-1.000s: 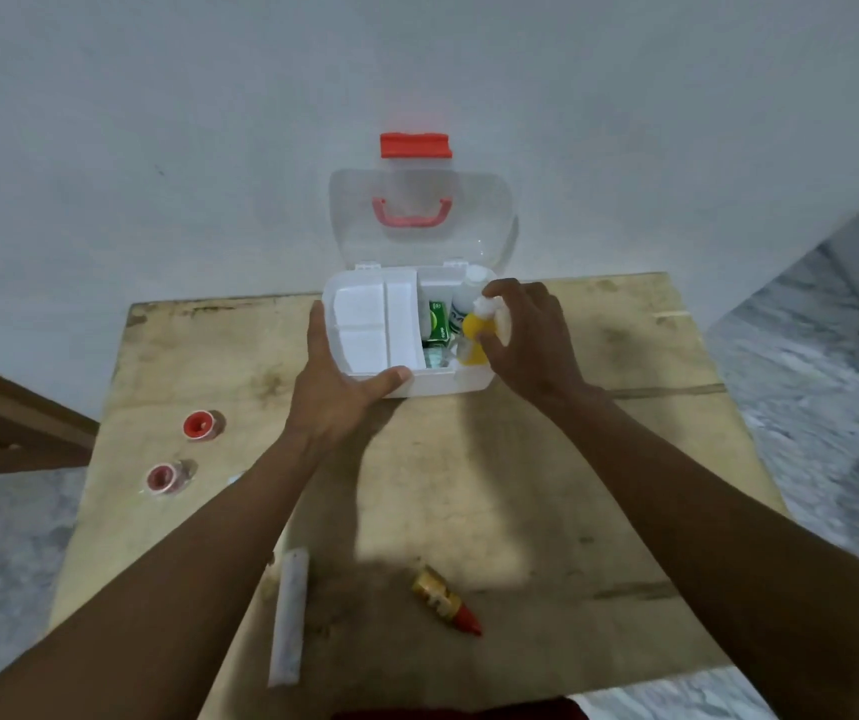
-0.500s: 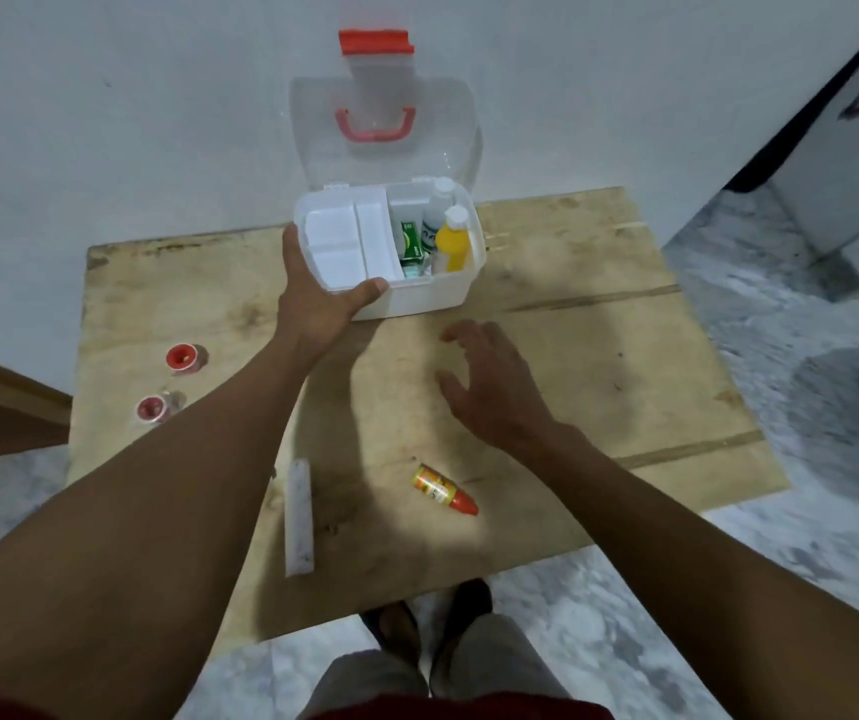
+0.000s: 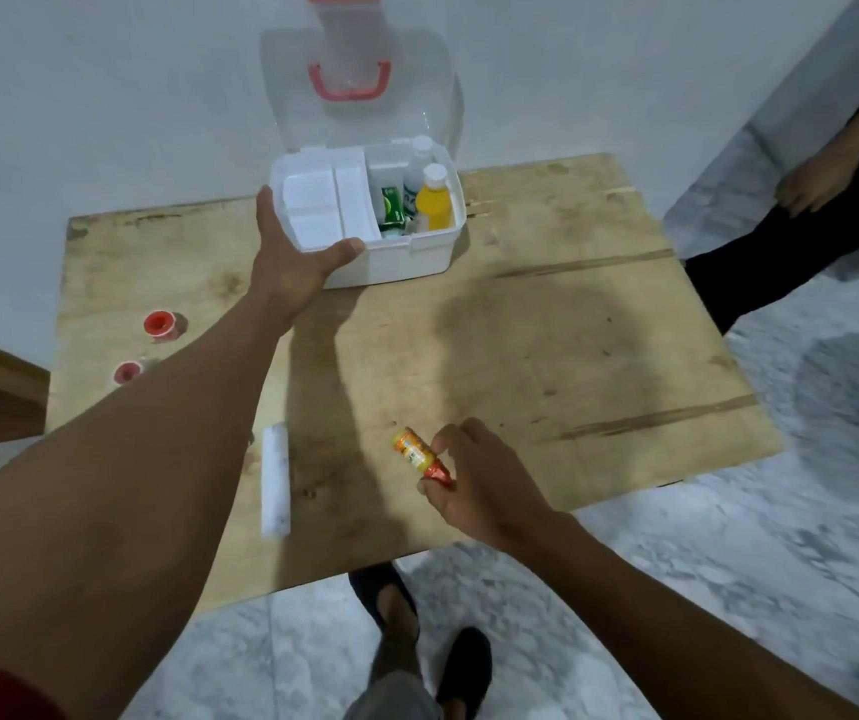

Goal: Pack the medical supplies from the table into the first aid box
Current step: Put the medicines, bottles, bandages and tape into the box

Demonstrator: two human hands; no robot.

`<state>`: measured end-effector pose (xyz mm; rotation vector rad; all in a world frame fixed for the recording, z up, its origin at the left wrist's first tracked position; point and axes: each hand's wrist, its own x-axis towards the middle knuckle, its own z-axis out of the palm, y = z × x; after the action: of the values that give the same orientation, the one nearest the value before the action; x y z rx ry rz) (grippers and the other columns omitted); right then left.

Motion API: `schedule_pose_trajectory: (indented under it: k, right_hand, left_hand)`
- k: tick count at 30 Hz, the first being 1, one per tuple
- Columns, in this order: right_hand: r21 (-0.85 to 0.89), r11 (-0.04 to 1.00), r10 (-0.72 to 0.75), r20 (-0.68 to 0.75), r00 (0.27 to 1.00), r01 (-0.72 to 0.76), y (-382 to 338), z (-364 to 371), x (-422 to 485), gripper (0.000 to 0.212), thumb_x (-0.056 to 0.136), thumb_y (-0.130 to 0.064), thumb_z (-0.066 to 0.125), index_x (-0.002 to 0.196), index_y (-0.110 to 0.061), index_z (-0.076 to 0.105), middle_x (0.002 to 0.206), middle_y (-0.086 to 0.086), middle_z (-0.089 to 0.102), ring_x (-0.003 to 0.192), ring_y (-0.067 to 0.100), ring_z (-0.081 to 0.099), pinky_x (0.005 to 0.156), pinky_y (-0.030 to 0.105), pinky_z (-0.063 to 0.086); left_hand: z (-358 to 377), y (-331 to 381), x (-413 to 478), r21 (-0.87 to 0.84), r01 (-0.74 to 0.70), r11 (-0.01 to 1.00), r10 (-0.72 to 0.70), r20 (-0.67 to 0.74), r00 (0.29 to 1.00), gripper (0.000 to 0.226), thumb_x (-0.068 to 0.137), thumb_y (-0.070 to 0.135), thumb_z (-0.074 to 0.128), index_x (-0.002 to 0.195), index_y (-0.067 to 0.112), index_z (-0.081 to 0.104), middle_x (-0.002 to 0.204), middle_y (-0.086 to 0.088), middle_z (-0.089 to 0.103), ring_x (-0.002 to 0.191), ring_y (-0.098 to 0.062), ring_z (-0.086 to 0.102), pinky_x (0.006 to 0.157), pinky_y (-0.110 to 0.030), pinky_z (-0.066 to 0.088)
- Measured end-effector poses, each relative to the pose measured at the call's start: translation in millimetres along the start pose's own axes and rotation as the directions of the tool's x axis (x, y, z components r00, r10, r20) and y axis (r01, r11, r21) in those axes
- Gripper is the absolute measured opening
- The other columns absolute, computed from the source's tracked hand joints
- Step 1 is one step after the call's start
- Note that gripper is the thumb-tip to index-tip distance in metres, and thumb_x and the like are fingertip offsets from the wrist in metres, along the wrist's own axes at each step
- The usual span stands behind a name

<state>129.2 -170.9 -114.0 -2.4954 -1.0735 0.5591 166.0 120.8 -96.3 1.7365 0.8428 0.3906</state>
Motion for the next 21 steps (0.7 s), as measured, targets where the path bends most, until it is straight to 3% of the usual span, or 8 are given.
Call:
schedule_pose_trajectory:
  k: [4, 10, 14, 17, 21]
  right_hand:
    - [-0.001, 0.999, -0.048, -0.041, 0.998, 0.048, 0, -1, 7, 0.025, 0.085, -0.025, 0.064, 0.103, -0.009, 0.057, 0.098, 0.01, 0.059, 0.084, 0.031, 0.059, 0.065, 0.028, 0.033]
    - [0.11, 0.993, -0.016, -0.172, 0.985, 0.036, -17, -43, 45, 0.014, 0.085, -0.027, 0.064, 0.094, -0.017, 0.064, 0.085, 0.001, 0.069, 0.074, 0.019, 0.061, 0.066, 0.029, 0.045]
    - [0.249, 0.968, 0.071, -0.345, 0.936, 0.018, -34, -91, 80, 0.017, 0.077, -0.028, 0.067, 0.09, -0.017, 0.069, 0.084, -0.001, 0.072, 0.079, 0.017, 0.067, 0.076, 0.036, 0.055]
    - [0.292, 0.956, 0.118, -0.437, 0.892, 0.017, -46, -124, 103, 0.021, 0.08, -0.025, 0.07, 0.101, -0.019, 0.067, 0.088, -0.002, 0.075, 0.083, 0.016, 0.071, 0.08, 0.035, 0.056]
    - [0.273, 0.962, 0.127, -0.526, 0.841, 0.026, -57, -152, 130, 0.027, 0.082, -0.021, 0.07, 0.103, -0.021, 0.052, 0.085, -0.002, 0.075, 0.074, 0.021, 0.071, 0.069, 0.031, 0.054]
  left_hand:
    - [0, -1, -1, -0.019, -0.014, 1.0, 0.014, 0.0, 1.0, 0.123, 0.06, 0.051, 0.085, 0.154, 0.025, 0.01, 0.15, 0.002, 0.038, 0.134, -0.02, 0.041, 0.11, -0.046, 0.04]
    - [1, 1, -7, -0.053, 0.005, 0.999, -0.005, 0.006, 1.0, 0.118, 0.069, 0.037, 0.087, 0.155, 0.029, 0.007, 0.146, 0.005, 0.037, 0.126, -0.014, 0.039, 0.111, -0.042, 0.037]
    - [-1, 6, -8, -0.101, -0.002, 0.995, 0.004, 0.019, 1.0, 0.112, 0.062, 0.036, 0.086, 0.149, 0.033, 0.015, 0.132, 0.01, 0.044, 0.121, -0.018, 0.047, 0.107, -0.05, 0.042]
    - [0, 9, -8, -0.114, -0.014, 0.993, 0.015, 0.007, 1.0, 0.109, 0.06, 0.034, 0.087, 0.146, 0.032, 0.021, 0.13, 0.009, 0.048, 0.118, -0.02, 0.051, 0.105, -0.051, 0.044]
    - [0, 10, -8, -0.106, -0.009, 0.994, 0.009, 0.0, 1.0, 0.11, 0.063, 0.03, 0.09, 0.148, 0.032, 0.02, 0.131, 0.006, 0.049, 0.12, -0.024, 0.052, 0.103, -0.046, 0.045]
